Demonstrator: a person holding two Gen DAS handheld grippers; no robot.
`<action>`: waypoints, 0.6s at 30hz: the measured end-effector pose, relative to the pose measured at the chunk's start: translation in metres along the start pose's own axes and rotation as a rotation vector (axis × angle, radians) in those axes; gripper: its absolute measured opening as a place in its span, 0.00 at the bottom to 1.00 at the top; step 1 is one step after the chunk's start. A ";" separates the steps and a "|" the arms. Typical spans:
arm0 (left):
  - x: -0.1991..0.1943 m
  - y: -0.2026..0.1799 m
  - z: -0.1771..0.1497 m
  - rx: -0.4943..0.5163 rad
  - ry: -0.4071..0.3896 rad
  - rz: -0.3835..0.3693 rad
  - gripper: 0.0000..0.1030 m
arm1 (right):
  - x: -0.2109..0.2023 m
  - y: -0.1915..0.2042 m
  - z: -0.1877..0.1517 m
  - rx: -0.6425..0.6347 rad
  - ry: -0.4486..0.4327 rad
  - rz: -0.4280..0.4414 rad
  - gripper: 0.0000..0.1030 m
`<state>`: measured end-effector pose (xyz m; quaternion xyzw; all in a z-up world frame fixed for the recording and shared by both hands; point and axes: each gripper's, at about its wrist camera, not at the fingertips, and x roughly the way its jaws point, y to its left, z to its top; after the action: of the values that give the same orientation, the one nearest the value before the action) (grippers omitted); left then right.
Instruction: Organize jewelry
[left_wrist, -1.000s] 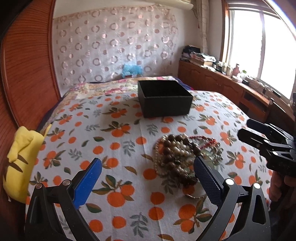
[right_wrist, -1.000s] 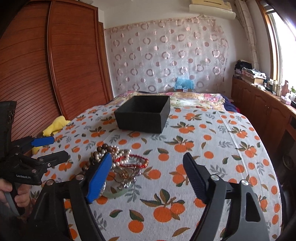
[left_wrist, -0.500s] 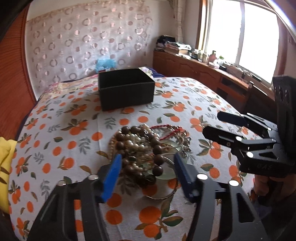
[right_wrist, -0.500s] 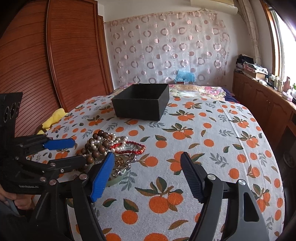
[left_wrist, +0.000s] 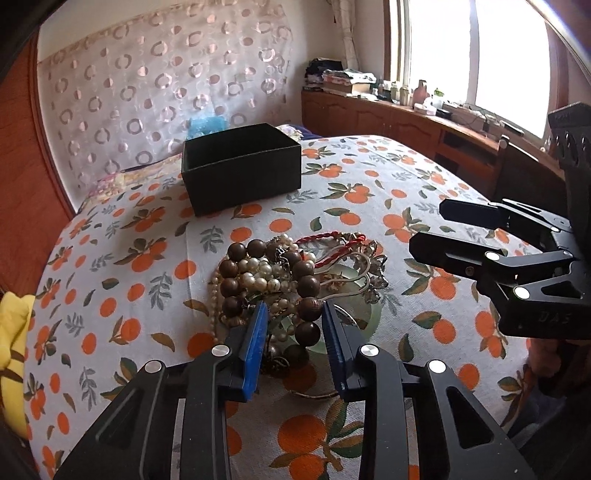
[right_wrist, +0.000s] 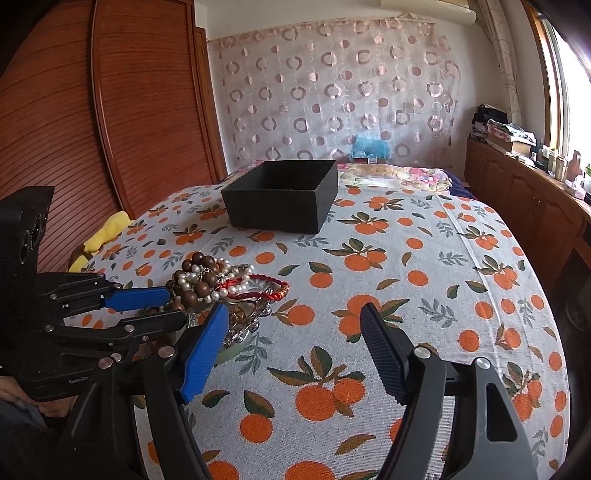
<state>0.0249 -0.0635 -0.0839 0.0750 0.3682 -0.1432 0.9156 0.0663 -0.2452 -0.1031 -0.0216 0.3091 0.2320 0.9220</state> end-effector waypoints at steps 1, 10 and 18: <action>-0.001 0.000 0.000 -0.001 -0.003 -0.011 0.15 | 0.000 0.000 0.000 -0.001 0.001 0.000 0.74; -0.038 0.020 0.010 -0.076 -0.131 -0.002 0.12 | 0.002 0.002 -0.001 -0.005 0.007 0.005 0.74; -0.054 0.047 0.015 -0.125 -0.173 0.030 0.12 | 0.007 0.014 0.004 -0.042 0.035 0.057 0.66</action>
<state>0.0126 -0.0109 -0.0340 0.0105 0.2950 -0.1119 0.9489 0.0671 -0.2287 -0.1026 -0.0359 0.3208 0.2643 0.9088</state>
